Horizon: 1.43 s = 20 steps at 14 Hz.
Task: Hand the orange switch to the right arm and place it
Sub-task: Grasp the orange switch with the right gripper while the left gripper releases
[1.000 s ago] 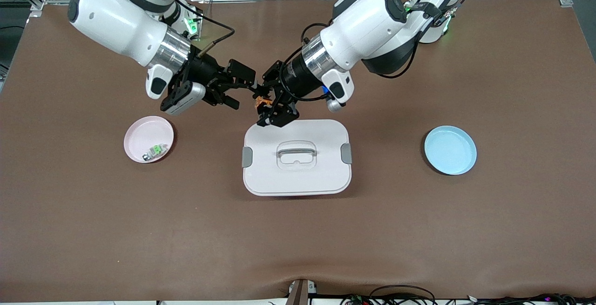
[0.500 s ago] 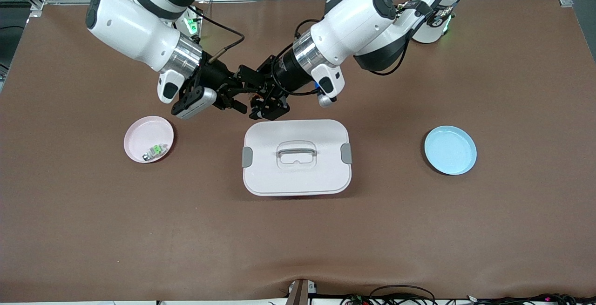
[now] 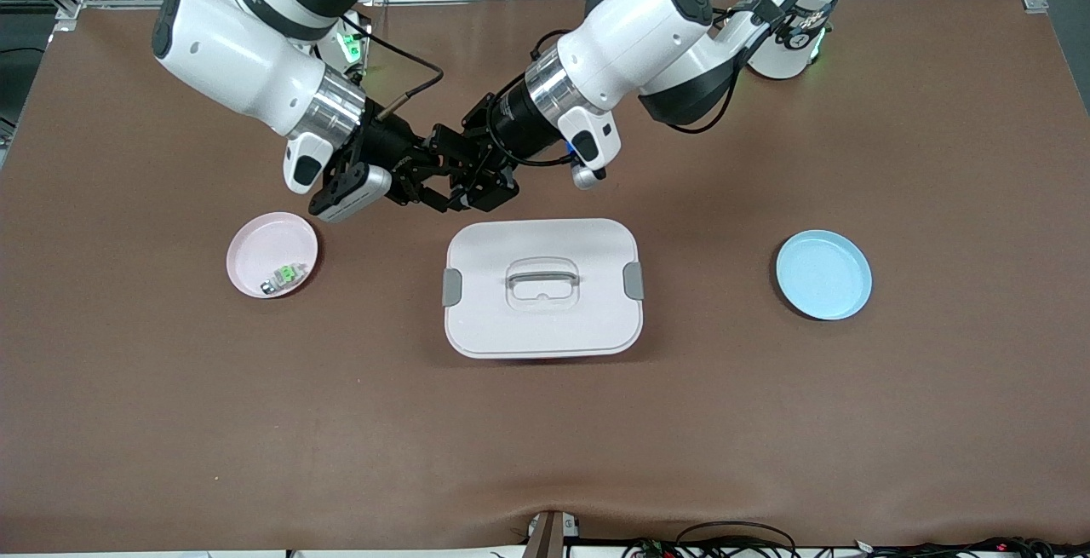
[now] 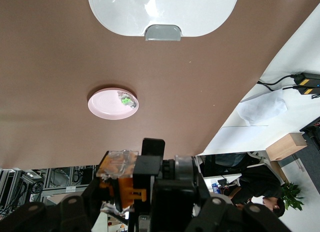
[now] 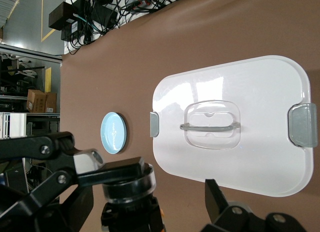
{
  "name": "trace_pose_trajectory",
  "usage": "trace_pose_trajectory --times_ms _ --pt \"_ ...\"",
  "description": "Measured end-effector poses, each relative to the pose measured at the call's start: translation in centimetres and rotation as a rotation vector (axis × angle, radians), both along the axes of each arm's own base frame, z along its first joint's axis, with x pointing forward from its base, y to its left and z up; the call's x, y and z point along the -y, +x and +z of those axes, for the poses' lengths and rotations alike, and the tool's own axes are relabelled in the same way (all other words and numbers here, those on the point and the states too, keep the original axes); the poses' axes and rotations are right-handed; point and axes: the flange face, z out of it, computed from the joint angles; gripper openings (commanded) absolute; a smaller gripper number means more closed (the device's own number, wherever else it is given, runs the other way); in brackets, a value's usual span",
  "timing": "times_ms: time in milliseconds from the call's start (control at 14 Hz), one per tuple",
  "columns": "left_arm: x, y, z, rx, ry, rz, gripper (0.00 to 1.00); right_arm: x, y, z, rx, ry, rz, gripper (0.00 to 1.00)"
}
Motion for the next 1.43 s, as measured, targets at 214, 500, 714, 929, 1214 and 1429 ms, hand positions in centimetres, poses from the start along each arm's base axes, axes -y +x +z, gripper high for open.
trace_pose_trajectory --times_ms 214,500,714,929,1214,1429 --pt "0.1 -0.1 -0.2 0.002 0.004 -0.003 0.16 0.2 0.1 0.5 -0.004 0.003 0.006 0.46" --pt "0.3 -0.2 -0.2 0.013 0.013 -0.011 0.19 0.3 0.4 1.1 0.006 0.006 0.011 0.00" --pt "0.4 -0.3 -0.1 0.031 0.025 -0.019 0.47 0.3 0.4 1.1 0.007 0.006 0.012 0.00" --pt "0.5 -0.3 0.1 0.045 0.032 -0.022 1.00 0.4 0.5 1.3 0.012 0.009 0.014 0.00" --pt "0.6 -0.5 0.6 0.071 0.039 -0.032 1.00 0.0 0.2 0.6 -0.012 -0.014 0.045 0.00" --pt "0.4 -0.5 1.4 0.085 0.032 -0.027 1.00 0.0 0.3 0.7 0.063 -0.112 0.137 0.00"
